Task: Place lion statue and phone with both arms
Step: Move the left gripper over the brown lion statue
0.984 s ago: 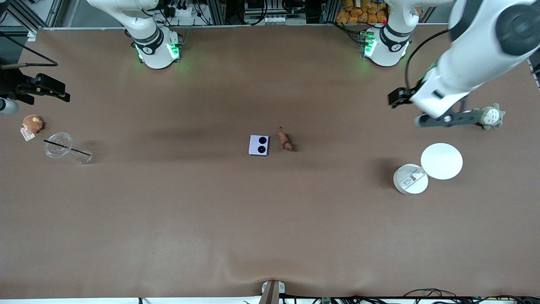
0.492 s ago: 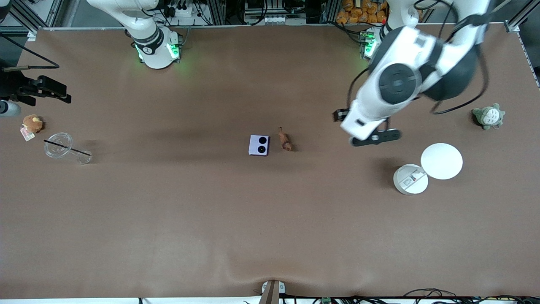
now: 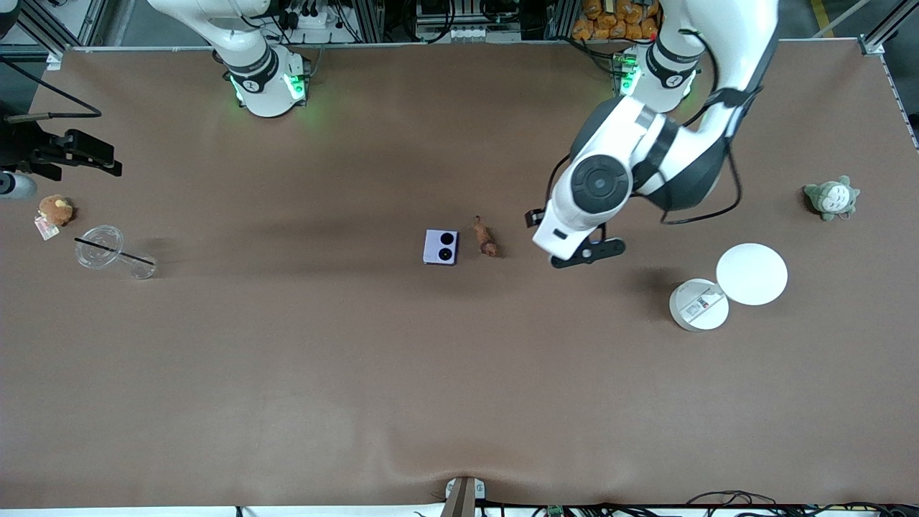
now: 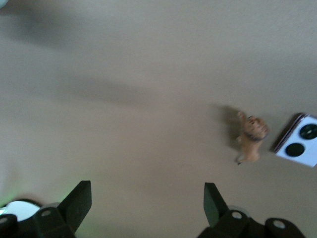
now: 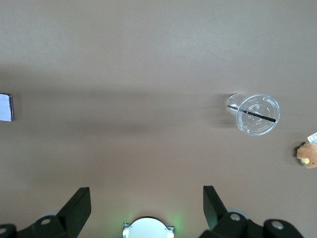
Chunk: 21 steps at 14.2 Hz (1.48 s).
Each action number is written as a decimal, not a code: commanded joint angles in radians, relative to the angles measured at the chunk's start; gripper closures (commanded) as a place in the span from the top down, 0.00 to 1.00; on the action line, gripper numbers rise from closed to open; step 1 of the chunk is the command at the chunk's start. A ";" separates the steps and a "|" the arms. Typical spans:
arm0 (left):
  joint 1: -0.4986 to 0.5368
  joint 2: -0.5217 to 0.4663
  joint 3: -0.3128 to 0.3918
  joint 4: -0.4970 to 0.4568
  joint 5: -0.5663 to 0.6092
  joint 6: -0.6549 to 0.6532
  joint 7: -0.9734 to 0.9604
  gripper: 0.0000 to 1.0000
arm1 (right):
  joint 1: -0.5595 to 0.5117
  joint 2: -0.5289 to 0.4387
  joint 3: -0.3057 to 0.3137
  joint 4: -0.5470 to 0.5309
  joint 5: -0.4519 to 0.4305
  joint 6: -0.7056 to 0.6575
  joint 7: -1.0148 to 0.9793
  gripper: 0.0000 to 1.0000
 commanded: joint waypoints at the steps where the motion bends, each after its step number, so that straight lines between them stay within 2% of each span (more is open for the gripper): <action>1: -0.048 0.092 0.002 0.080 -0.003 0.033 -0.131 1.00 | 0.000 0.006 0.002 0.008 -0.001 -0.004 0.009 1.00; 3: -0.091 0.147 0.004 0.109 0.003 0.087 -0.208 1.00 | 0.001 0.006 0.003 0.008 -0.001 -0.004 0.009 1.00; 8: -0.169 0.242 0.014 0.110 0.013 0.257 -0.355 1.00 | 0.001 0.006 0.003 0.008 -0.001 -0.005 0.009 1.00; 14: -0.204 0.296 0.016 0.106 0.100 0.319 -0.403 0.99 | 0.027 0.023 0.005 0.008 -0.004 -0.007 0.012 1.00; 17: -0.214 0.311 0.016 0.106 0.105 0.320 -0.420 0.87 | 0.090 0.110 0.005 0.008 0.005 0.030 0.021 1.00; 19: -0.221 0.321 0.016 0.104 0.129 0.329 -0.424 0.72 | 0.135 0.167 0.005 0.008 0.006 0.064 0.025 1.00; 21: -0.221 0.331 0.016 0.104 0.144 0.332 -0.424 0.71 | 0.193 0.220 0.005 0.006 0.031 0.105 0.102 1.00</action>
